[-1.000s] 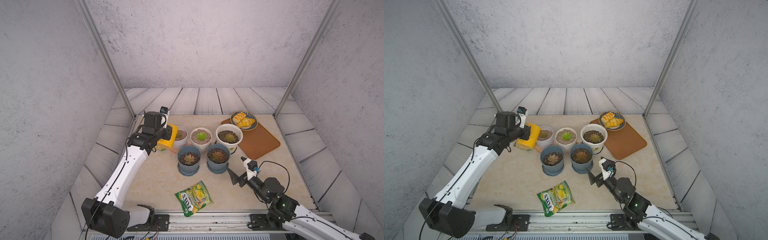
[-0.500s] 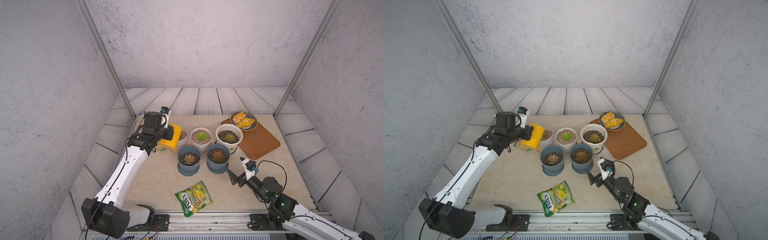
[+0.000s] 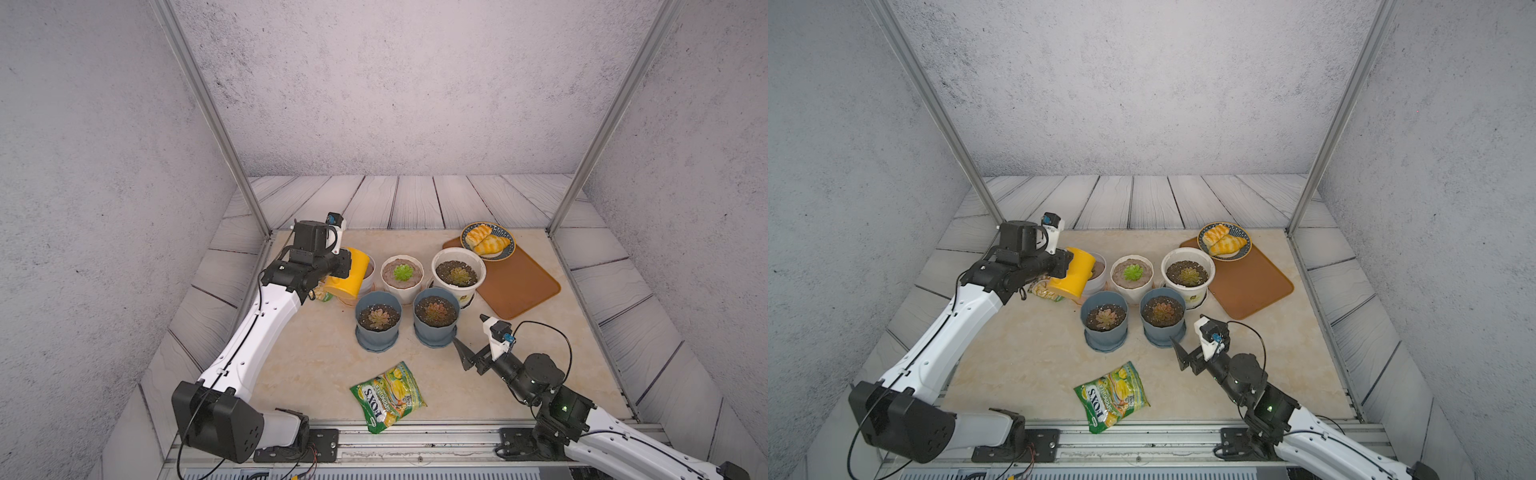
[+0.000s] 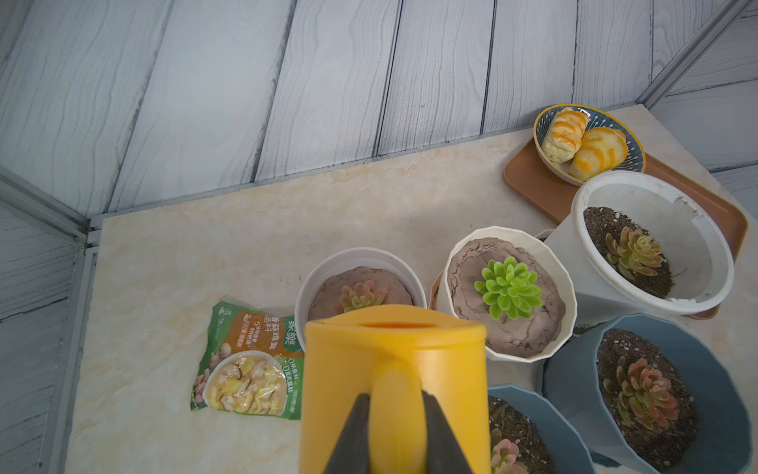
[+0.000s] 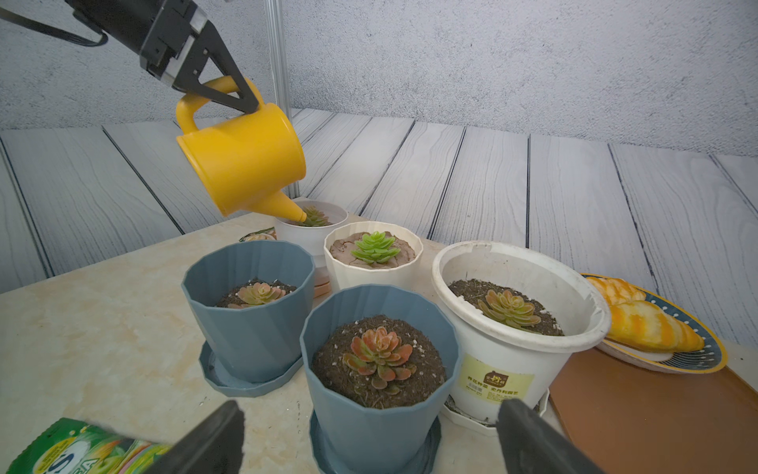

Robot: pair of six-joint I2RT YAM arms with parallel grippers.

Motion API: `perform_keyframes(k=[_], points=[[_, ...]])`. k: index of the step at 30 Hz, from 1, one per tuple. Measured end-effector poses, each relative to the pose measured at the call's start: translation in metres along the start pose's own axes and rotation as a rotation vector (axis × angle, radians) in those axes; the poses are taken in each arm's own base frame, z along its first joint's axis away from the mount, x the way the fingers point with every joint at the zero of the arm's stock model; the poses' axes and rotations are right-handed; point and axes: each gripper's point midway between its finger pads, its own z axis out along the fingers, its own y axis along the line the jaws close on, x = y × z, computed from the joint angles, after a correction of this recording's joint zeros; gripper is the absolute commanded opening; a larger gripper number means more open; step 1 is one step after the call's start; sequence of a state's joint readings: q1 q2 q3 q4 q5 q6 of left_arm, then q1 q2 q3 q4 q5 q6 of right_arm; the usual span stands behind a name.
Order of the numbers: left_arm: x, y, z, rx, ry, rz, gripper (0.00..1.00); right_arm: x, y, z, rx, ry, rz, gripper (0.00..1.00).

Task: Water the succulent around the soil edge
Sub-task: Water the soil of the potted plant with water.

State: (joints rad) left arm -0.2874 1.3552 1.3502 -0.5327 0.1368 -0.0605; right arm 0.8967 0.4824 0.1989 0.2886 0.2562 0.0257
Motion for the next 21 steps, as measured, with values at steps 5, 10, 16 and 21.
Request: perform_keyframes(k=[5,10,16,21], points=[[-0.009,-0.001,0.003,0.008,-0.012,0.0,0.0,0.0,0.0,0.0,0.0,0.001,0.0,0.99],[-0.016,-0.001,0.009,0.011,-0.018,0.001,0.0,0.0,0.0,0.001,0.0,0.003,-0.001,0.99],[-0.023,0.0,0.023,0.01,-0.01,0.0,0.0,0.001,0.0,0.001,-0.001,0.007,-0.002,0.99],[-0.032,0.001,0.034,0.01,-0.014,0.001,0.0,0.002,0.001,0.002,-0.003,0.013,-0.004,0.99]])
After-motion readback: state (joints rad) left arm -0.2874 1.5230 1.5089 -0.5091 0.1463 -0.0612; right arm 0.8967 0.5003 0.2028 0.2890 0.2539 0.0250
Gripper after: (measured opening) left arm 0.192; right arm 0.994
